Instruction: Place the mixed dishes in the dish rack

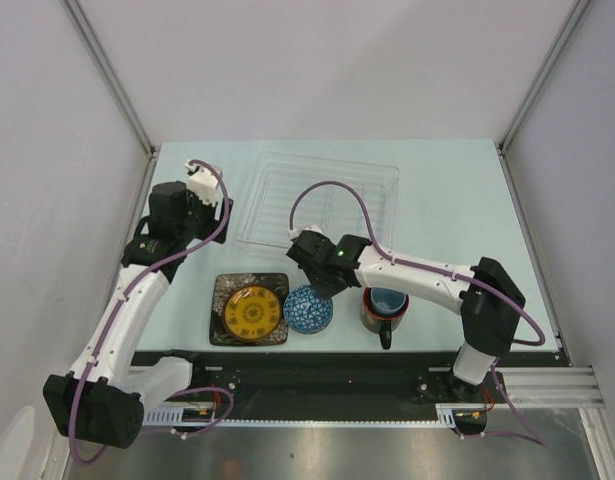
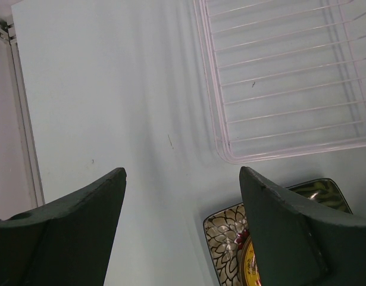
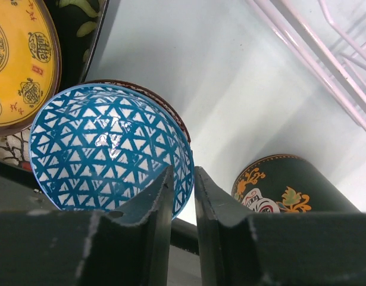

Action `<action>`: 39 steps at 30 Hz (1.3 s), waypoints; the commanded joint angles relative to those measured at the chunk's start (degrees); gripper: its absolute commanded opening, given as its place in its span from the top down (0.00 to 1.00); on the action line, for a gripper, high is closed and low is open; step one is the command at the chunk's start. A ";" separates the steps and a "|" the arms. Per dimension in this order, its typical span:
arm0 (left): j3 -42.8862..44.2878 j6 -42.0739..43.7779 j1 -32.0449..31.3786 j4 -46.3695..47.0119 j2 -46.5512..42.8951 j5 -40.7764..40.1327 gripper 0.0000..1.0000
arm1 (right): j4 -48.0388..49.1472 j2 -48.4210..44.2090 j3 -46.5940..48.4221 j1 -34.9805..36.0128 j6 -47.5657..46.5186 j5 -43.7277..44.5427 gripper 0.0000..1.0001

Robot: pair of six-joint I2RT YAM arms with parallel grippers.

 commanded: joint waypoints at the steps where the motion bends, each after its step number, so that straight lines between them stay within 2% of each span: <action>1: -0.15 0.05 0.22 2.26 -0.59 0.06 0.18 | -2.96 0.37 2.40 0.59 -0.19 4.41 0.78; 3: -0.24 0.32 0.31 2.26 -0.68 -0.20 0.18 | -3.14 1.34 2.40 0.59 -0.02 4.15 0.78; 6: -0.50 0.84 0.22 2.17 -1.04 -0.64 0.18 | -4.28 2.48 2.40 0.68 0.42 4.06 0.67; 8: -0.76 1.02 0.31 2.17 -1.39 -0.55 0.18 | -4.81 2.84 2.32 0.85 0.42 4.76 0.47; 10: -0.85 1.02 0.31 2.17 -1.48 -0.38 0.18 | -4.64 2.84 2.23 1.21 0.33 5.02 0.42; 12: -0.94 0.76 0.31 2.26 -1.39 -0.20 0.18 | -4.37 2.84 2.23 1.38 0.25 4.94 0.41; 15: -0.68 0.58 0.31 2.35 -1.39 -0.20 0.18 | -4.11 3.10 2.31 1.38 0.42 4.76 0.44; 18: -0.59 0.76 0.31 2.44 -1.39 -0.38 0.18 | -3.93 3.63 2.32 1.38 0.69 4.67 0.53; 19: -0.59 0.76 0.31 2.44 -1.39 -0.55 0.18 | -3.76 3.72 2.23 1.30 0.77 4.32 0.59; 27: -0.85 1.28 0.40 2.53 -1.48 -0.73 0.18 | -2.70 4.95 1.96 1.47 1.39 3.00 0.73; 31: -0.76 1.20 0.31 2.61 -1.30 -0.82 0.18 | -2.79 4.68 1.96 1.47 1.30 3.35 0.86; 34: -0.94 1.20 0.40 2.70 -1.30 -0.73 0.18 | -3.05 3.81 1.96 1.56 1.30 3.70 0.90; 39: -1.29 1.11 0.31 2.88 -1.04 -0.55 0.18 | -3.67 1.70 2.31 1.47 0.95 4.41 0.91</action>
